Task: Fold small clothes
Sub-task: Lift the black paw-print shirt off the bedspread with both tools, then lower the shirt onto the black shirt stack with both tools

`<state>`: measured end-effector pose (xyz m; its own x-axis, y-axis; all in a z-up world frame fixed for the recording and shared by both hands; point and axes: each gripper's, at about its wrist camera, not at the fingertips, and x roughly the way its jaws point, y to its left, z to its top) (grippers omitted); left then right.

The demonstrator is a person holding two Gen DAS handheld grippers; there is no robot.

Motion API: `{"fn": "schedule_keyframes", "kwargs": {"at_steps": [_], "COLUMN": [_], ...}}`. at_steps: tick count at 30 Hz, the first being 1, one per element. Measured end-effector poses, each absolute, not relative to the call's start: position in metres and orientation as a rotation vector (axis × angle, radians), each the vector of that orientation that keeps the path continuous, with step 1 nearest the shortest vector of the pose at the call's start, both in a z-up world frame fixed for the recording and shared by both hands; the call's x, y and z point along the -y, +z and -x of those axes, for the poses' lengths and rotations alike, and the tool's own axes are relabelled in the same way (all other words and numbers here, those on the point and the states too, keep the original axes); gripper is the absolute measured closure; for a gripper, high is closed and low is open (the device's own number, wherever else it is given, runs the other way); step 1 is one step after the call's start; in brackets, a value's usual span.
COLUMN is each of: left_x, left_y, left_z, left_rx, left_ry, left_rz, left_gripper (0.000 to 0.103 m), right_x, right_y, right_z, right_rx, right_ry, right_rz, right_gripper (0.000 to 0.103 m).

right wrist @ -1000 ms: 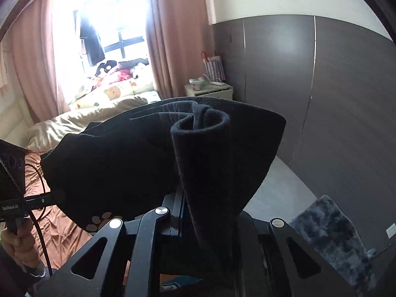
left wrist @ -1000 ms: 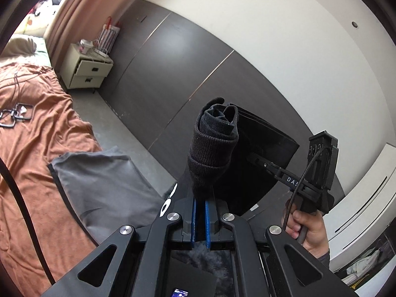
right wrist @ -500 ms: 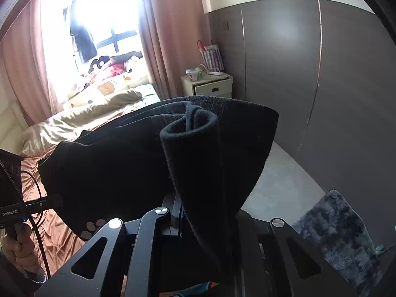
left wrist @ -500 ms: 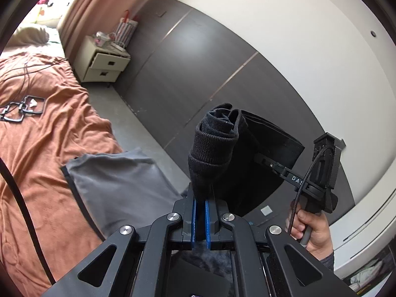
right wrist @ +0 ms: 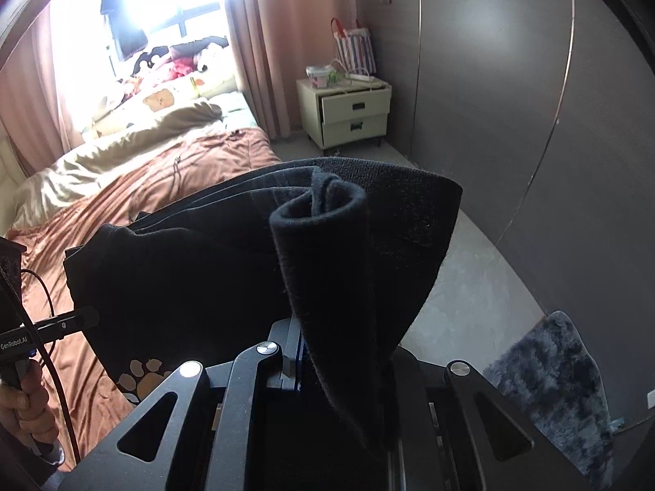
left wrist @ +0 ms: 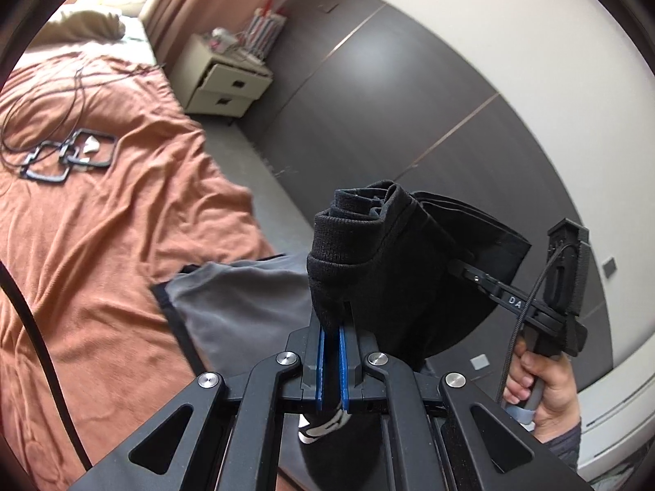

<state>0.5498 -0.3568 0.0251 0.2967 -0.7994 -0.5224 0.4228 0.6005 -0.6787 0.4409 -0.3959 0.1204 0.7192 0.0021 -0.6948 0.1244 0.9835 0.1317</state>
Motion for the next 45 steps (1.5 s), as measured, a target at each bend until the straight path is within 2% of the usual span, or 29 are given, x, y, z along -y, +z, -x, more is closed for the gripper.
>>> {"fn": "schedule_keyframes", "kwargs": {"at_steps": [10,11,12,13,14,15,16,17,19,26,30,38,45], "left_x": [0.367,0.368,0.369,0.368,0.366,0.363,0.358,0.354,0.349,0.353,0.364,0.389,0.405], "left_y": [-0.061,-0.070,-0.078,-0.087,-0.096,-0.102,-0.107,-0.110,-0.114,-0.117,-0.118,-0.115,-0.120], "left_z": [-0.612,-0.616,-0.618,-0.620,-0.621,-0.621,-0.620,-0.617,-0.611,-0.584,-0.564,-0.515,-0.475], "left_rx": [-1.046,-1.059,-1.076,-1.104,-1.130,-1.144,-1.146,-1.140,-1.143,-1.174,-1.204,-1.231,-1.287], "left_ry": [-0.758,-0.725,-0.673,-0.636,-0.624,-0.623,-0.628,-0.629,-0.609,-0.629,-0.659,-0.711,-0.755], "left_rz": [0.498,0.481,0.449,0.431,0.436,0.454,0.474,0.482,0.465,0.442,0.413,0.306,0.223], "left_gripper": [0.097,0.096,0.095,0.089,0.077,0.072,0.064,0.059,0.058,0.058,0.058,0.058,0.058], "right_x": [0.386,0.384,0.383,0.382,0.383,0.385,0.387,0.389,0.394,0.407,0.412,0.440,0.489], "right_y": [0.075,0.070,0.066,0.063,0.062,0.061,0.062,0.063,0.064,0.056,0.046,-0.004,-0.003], "right_z": [-0.537,-0.542,-0.547,-0.551,-0.552,-0.550,-0.547,-0.540,-0.530,-0.477,-0.429,-0.351,-0.288], "right_rx": [-0.883,-0.890,-0.903,-0.919,-0.923,-0.919,-0.913,-0.909,-0.902,-0.900,-0.907,-0.954,-0.903], "right_ry": [-0.143,-0.147,-0.157,-0.174,-0.201,-0.235,-0.258,-0.260,-0.213,-0.173,-0.116,-0.239,-0.319], "right_rz": [-0.073,-0.056,-0.045,-0.046,-0.045,-0.038,-0.034,-0.040,-0.068,-0.079,-0.087,-0.087,-0.311], "right_gripper": [0.091,0.088,0.077,0.071,0.058,0.051,0.049,0.049,0.049,0.050,0.067,0.070,0.071]}}
